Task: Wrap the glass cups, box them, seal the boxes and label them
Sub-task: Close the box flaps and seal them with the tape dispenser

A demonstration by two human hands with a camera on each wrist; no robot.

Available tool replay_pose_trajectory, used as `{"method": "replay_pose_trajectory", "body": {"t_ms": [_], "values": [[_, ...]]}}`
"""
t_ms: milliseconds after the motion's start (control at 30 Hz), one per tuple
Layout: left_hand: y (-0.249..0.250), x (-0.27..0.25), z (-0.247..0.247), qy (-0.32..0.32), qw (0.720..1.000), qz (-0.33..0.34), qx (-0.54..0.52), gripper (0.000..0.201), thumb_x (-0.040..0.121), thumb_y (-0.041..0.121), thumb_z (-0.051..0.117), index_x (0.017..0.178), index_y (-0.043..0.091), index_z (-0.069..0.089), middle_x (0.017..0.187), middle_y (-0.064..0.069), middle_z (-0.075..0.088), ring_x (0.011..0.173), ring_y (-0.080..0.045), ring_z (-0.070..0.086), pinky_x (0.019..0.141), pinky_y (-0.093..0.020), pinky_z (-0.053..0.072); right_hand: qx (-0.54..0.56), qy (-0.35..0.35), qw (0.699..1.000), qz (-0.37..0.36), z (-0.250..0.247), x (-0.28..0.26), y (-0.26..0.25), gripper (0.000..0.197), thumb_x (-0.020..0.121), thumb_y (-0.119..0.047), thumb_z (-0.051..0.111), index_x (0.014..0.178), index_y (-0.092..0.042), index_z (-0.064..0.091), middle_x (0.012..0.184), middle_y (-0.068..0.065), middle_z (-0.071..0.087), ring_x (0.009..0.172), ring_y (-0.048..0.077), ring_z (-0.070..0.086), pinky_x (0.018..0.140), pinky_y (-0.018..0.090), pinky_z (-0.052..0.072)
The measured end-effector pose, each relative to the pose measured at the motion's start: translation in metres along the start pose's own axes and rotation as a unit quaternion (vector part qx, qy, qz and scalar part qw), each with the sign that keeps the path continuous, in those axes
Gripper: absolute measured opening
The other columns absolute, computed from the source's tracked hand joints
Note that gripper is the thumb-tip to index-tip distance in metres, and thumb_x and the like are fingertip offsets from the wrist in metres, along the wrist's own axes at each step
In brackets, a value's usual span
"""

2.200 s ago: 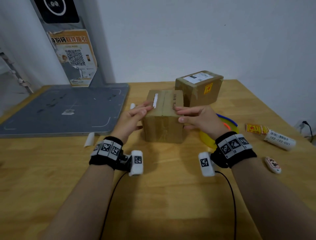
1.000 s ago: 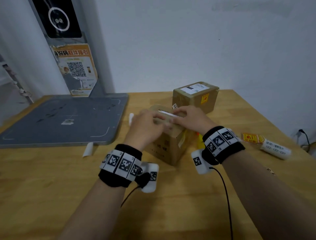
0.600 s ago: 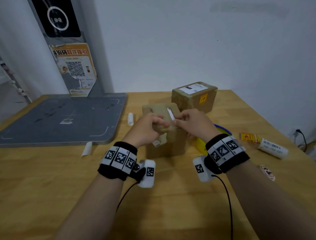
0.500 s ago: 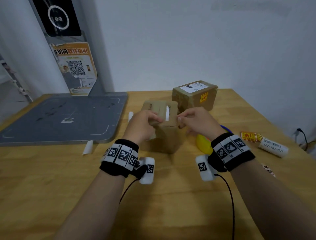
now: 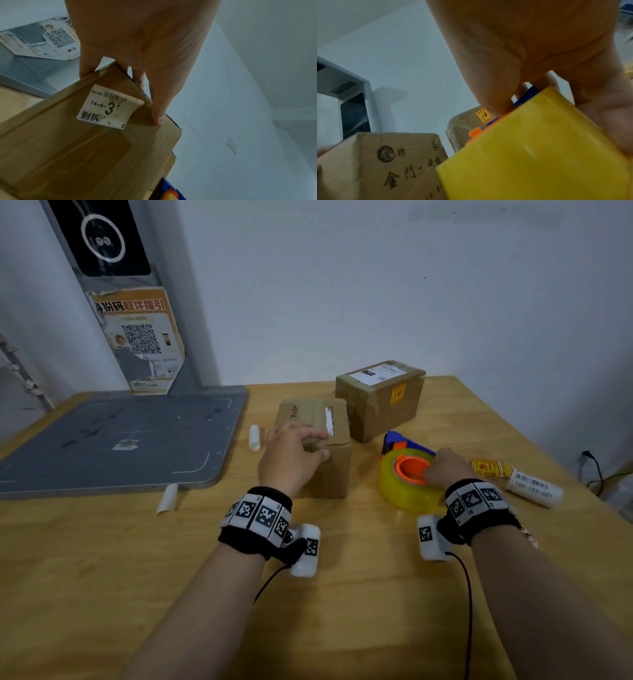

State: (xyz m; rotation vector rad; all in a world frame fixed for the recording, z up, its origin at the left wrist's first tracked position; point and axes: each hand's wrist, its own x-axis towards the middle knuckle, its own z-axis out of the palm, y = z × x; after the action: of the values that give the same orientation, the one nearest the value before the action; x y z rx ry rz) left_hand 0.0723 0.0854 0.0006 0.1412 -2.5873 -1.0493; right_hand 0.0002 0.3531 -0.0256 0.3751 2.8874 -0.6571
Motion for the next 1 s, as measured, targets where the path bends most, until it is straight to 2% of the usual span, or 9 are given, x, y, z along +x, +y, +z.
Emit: {"method": "replay_pose_trajectory", "body": {"t_ms": [67,200,267,367,433,533,667,867,1000], "values": [[0.002,0.001,0.002,0.0,1.0,-0.003,-0.004,0.032,0.086,0.034,0.08,0.116,0.044,0.072,0.131,0.015,0.055,0.133,-0.014,0.039,0.104,-0.034,0.034,0.041,0.01,0.999,0.0,-0.001,-0.005,0.002,0.024,0.096,-0.02,0.065,0.109,-0.006,0.051,0.092,0.014,0.059,0.089,0.037,0.063,0.082,0.051,0.059],[0.006,0.0,-0.004,-0.037,0.999,-0.017,-0.032,0.027,0.089,0.032,0.076,0.114,0.042,0.072,0.134,0.011,0.055,0.135,-0.017,0.039,0.115,-0.043,0.035,0.232,0.068,0.97,-0.042,0.0,-0.015,0.0,0.041,0.093,-0.011,0.069,0.13,-0.008,0.054,0.12,0.016,0.063,0.111,0.036,0.061,0.089,0.044,0.053],[0.014,-0.002,-0.014,-0.034,0.995,-0.032,-0.083,0.017,0.093,0.031,0.072,0.108,0.038,0.074,0.126,0.014,0.06,0.123,-0.011,0.051,0.105,-0.038,0.045,0.322,0.111,0.936,-0.085,-0.002,-0.025,-0.007,0.045,0.092,-0.007,0.07,0.133,-0.014,0.052,0.116,0.007,0.061,0.108,0.028,0.061,0.081,0.035,0.049],[0.027,-0.007,-0.031,0.025,0.989,-0.027,-0.14,0.014,0.099,0.029,0.063,0.107,0.03,0.075,0.106,0.016,0.069,0.097,-0.003,0.063,0.077,-0.022,0.048,0.365,0.165,0.902,-0.164,-0.008,-0.039,-0.021,0.04,0.093,-0.004,0.067,0.124,-0.02,0.049,0.102,-0.003,0.057,0.084,0.011,0.059,0.059,0.013,0.043],[0.038,-0.009,-0.04,0.03,0.978,-0.021,-0.203,0.016,0.099,0.032,0.063,0.101,0.025,0.077,0.098,0.006,0.074,0.087,-0.01,0.068,0.068,-0.021,0.047,0.366,0.19,0.884,-0.221,-0.013,-0.046,-0.031,0.043,0.089,0.002,0.066,0.118,-0.024,0.048,0.106,-0.004,0.058,0.085,0.009,0.058,0.059,0.005,0.041],[0.053,-0.013,-0.052,-0.028,0.951,-0.086,-0.296,0.03,0.101,0.042,0.058,0.096,0.02,0.078,0.092,0.003,0.077,0.075,-0.014,0.069,0.061,-0.023,0.046,0.34,0.211,0.871,-0.286,-0.017,-0.057,-0.044,0.05,0.085,0.005,0.065,0.115,-0.028,0.046,0.113,-0.006,0.06,0.102,0.013,0.058,0.081,0.018,0.046],[0.057,-0.018,-0.059,-0.095,0.935,-0.137,-0.314,0.045,0.098,0.059,0.054,0.103,0.019,0.074,0.091,0.006,0.079,0.069,-0.01,0.071,0.064,-0.029,0.043,0.335,0.226,0.857,-0.321,-0.019,-0.072,-0.053,0.049,0.085,0.005,0.064,0.116,-0.028,0.046,0.113,-0.006,0.062,0.103,0.014,0.059,0.085,0.029,0.049],[0.055,-0.031,-0.064,-0.109,0.889,-0.169,-0.412,0.022,0.098,0.03,0.067,0.115,0.017,0.061,0.101,0.0,0.08,0.081,-0.018,0.072,0.065,-0.029,0.043,0.359,0.242,0.835,-0.341,-0.02,-0.083,-0.055,0.051,0.083,0.005,0.064,0.117,-0.03,0.047,0.117,-0.005,0.064,0.109,0.016,0.061,0.092,0.034,0.053],[0.054,-0.035,-0.065,-0.08,0.871,-0.196,-0.443,0.022,0.099,0.013,0.061,0.12,0.015,0.056,0.092,0.002,0.08,0.076,-0.019,0.071,0.064,-0.029,0.044,0.36,0.243,0.833,-0.342,-0.021,-0.088,-0.053,0.052,0.082,0.006,0.061,0.122,-0.025,0.051,0.119,-0.009,0.062,0.112,0.013,0.06,0.097,0.038,0.053]]}}
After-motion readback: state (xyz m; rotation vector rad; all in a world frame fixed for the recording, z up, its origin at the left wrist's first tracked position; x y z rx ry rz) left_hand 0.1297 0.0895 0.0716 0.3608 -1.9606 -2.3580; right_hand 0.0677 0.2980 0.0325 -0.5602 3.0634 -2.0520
